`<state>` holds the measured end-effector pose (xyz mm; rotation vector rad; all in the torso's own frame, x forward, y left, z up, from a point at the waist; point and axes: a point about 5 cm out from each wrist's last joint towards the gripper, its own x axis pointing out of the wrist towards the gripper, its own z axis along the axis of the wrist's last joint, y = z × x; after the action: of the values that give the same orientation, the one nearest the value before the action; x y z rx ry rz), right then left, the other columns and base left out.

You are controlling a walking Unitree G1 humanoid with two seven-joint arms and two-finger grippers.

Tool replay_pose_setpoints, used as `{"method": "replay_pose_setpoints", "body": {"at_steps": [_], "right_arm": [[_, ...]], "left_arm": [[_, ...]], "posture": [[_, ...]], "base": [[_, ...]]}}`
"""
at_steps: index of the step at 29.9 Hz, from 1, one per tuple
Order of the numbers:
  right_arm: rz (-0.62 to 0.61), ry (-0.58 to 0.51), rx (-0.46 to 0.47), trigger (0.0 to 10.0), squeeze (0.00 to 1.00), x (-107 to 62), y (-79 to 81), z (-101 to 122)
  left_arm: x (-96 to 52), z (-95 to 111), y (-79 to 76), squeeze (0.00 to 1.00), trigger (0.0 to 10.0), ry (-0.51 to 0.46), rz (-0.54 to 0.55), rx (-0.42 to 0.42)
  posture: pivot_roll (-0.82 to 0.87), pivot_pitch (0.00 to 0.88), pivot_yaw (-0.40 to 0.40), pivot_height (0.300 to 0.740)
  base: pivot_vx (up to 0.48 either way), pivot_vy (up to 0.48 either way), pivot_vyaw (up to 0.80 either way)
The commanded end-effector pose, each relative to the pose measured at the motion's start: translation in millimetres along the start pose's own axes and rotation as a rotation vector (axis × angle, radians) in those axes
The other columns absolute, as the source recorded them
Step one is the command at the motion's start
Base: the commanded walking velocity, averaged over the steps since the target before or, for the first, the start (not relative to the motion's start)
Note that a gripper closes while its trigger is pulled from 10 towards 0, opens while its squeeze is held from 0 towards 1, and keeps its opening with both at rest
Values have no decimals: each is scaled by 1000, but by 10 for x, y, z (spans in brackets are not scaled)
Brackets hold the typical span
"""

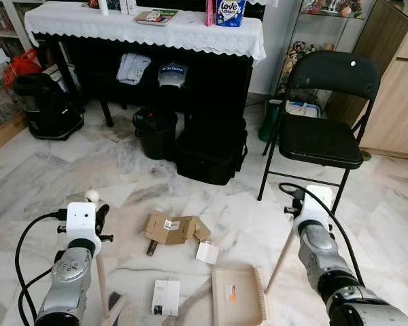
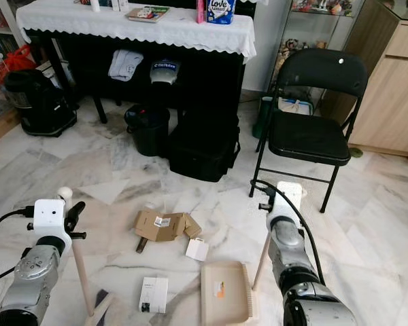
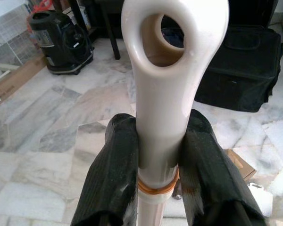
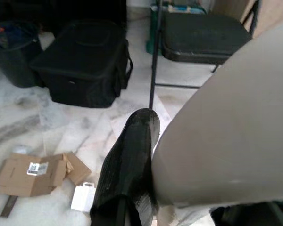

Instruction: Sweep floor

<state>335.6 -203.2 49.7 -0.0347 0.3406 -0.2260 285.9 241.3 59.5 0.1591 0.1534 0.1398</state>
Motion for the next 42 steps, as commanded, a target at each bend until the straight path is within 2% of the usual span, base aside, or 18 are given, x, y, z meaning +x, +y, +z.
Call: {"method": "replay_pose_setpoints", "body": {"at_steps": [1,11,13,21,38,41,42], "right_arm": [[17,-31,0,10000,0,19,43,86],[24,-3,52,10000,0,-11,64,-13],[2,11,55,10000,0,-21,18,-66],[-31,74,41,10000,0,-59,-55,-227],[-46,96,36,10000,0,-93,-67,-319],[-48,95,34,10000,0,-91,-63,-315],[-48,92,33,10000,0,-87,-61,-304]], "left_arm": [[2,26,-37,0,10000,-10,-17,-29],[2,47,-3,0,10000,-15,-9,-18],[18,84,14,0,10000,-26,-5,-17],[48,159,-3,0,10000,-47,-15,-14],[43,162,-59,0,10000,-41,-65,-10],[42,143,-90,0,10000,-23,-92,-52],[38,127,-135,0,10000,-5,-123,-105]], "posture": [[131,0,-71,740],[134,0,-63,740],[131,0,-55,740],[136,0,-47,740],[142,0,-41,740],[142,0,-41,740],[142,0,-42,740]], "base": [[0,0,0],[0,0,0],[0,0,0],[0,0,0],[0,0,0],[0,0,0],[0,0,0]]}}
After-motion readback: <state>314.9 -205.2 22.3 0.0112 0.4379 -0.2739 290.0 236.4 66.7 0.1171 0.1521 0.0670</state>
